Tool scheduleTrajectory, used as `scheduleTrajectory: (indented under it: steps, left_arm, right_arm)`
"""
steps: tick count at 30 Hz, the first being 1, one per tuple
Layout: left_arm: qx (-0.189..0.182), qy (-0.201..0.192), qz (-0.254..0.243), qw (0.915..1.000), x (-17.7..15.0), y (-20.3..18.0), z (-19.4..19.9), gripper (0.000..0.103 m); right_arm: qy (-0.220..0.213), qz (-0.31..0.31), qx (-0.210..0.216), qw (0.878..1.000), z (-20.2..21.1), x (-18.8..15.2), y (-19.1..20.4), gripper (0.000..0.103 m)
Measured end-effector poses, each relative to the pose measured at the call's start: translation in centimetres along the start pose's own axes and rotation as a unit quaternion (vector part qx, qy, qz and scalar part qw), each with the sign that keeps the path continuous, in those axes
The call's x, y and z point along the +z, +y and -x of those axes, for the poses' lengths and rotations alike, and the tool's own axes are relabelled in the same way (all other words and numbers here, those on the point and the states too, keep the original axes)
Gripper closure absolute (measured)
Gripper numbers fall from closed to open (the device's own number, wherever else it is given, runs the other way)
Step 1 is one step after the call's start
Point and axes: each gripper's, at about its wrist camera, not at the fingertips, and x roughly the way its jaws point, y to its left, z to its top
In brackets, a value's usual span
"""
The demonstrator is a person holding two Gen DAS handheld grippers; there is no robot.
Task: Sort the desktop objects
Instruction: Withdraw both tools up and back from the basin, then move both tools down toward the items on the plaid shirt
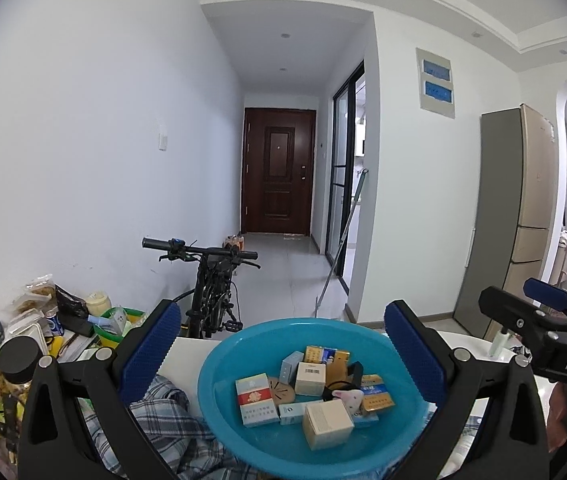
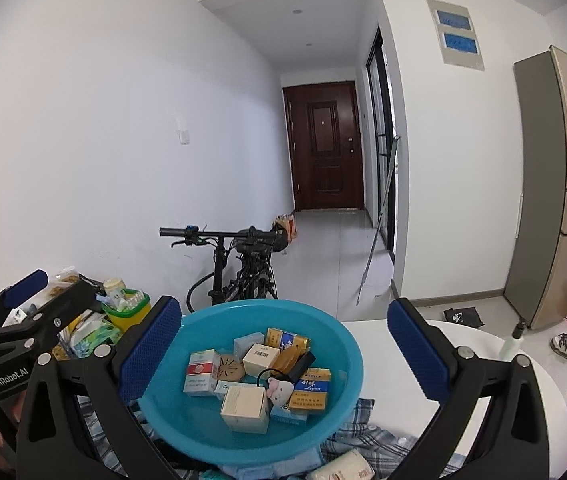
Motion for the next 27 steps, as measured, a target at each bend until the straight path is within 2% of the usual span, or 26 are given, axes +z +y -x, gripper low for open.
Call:
scheduleTrajectory:
  steps: [8,15,27]
  left_arm:
    - [-0.015,-0.016,-0.01,0.9997,-0.5,-1.2,4.9,0.0]
    - [-0.022,-0.02,-0.022,0.9993,-1.4,-1.9,7.9,0.0]
    - [-0.019,0.029,-0.007,0.9994,-3.4,-1.3,6.1,0.0]
  right_arm:
    - [-0.015,0.007,-0.004,1.0,4.3,-0.8,0.6,0.0]
    - [-0.018,0.003,-0.008,1.0,6.3,-2.0,0.6,0.0]
    - [0.006,0.009,-0.01,1.0,5.7,-3.8,0.9,0.0]
